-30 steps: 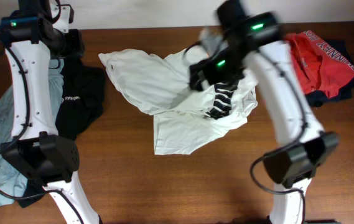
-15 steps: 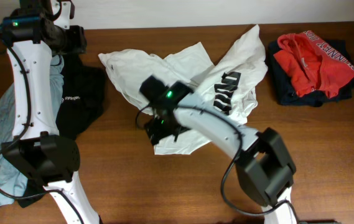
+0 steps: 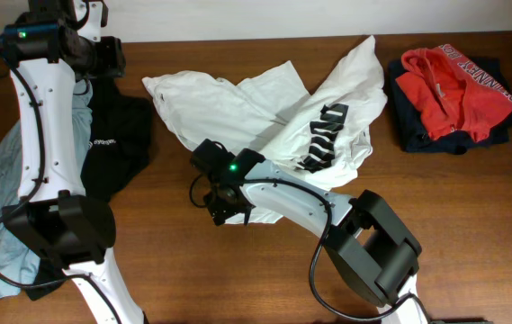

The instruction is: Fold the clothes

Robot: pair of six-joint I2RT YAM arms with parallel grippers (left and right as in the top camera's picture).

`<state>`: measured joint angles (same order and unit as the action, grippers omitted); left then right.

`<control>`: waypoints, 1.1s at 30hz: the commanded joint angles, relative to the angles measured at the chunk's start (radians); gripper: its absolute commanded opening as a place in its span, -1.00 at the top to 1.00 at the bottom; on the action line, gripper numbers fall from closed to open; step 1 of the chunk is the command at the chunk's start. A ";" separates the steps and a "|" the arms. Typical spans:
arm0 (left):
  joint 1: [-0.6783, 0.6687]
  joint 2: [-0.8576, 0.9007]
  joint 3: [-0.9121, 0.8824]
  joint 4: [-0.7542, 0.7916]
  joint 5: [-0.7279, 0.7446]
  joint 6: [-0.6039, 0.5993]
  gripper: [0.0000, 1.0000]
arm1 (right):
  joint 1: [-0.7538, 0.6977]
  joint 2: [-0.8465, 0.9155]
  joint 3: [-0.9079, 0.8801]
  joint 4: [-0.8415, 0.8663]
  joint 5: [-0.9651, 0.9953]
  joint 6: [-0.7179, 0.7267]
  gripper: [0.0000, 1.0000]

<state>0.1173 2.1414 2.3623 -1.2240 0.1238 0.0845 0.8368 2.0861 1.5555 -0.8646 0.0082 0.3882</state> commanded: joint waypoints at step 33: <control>0.000 0.069 0.010 -0.036 -0.015 -0.008 -0.09 | -0.019 0.122 0.019 -0.013 -0.019 -0.009 0.92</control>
<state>0.1173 2.2051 2.3619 -1.2598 0.1154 0.0845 0.8394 2.1624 1.5600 -0.8513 -0.0113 0.3668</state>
